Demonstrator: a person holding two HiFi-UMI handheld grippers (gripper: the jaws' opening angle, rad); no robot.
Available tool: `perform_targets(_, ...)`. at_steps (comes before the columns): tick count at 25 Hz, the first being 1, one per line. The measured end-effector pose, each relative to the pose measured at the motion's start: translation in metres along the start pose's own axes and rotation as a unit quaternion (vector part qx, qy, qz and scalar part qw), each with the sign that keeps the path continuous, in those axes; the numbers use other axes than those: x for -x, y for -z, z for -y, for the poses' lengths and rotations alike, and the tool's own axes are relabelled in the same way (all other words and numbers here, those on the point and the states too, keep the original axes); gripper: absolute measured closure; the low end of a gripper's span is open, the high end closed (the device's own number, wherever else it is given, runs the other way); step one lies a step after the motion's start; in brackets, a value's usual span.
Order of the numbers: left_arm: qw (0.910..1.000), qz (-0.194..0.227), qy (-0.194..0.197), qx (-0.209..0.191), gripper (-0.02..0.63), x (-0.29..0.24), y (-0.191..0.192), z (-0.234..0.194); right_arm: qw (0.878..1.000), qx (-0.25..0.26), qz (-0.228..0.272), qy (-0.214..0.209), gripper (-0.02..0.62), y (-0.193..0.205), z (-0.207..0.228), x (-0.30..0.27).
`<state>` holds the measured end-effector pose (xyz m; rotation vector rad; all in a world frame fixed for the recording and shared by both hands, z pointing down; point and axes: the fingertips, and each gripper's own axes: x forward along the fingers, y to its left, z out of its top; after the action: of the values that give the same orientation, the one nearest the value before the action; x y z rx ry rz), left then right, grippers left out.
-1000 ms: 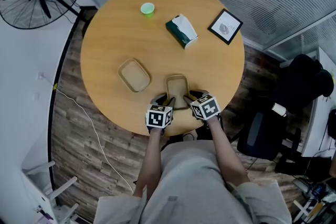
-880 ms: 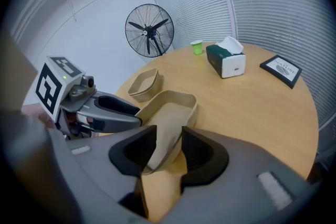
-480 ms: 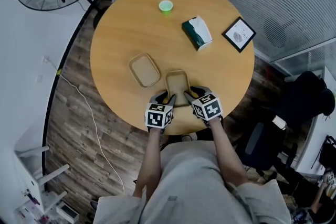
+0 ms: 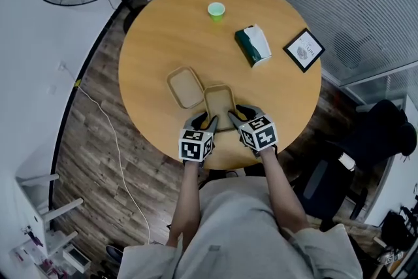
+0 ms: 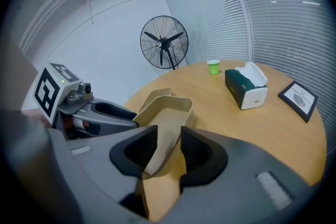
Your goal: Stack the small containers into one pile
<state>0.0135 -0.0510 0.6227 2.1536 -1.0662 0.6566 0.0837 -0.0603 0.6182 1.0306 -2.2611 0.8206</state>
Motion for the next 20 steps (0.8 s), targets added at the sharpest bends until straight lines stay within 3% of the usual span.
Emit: perform_targets(20, 0.9970, 0.037, -0.061, 0.030, 0.462, 0.036, -0.028, -0.070, 0.996, 0.066, 0.019, -0.055, 0.460, -0.070, -0.042, -0.051)
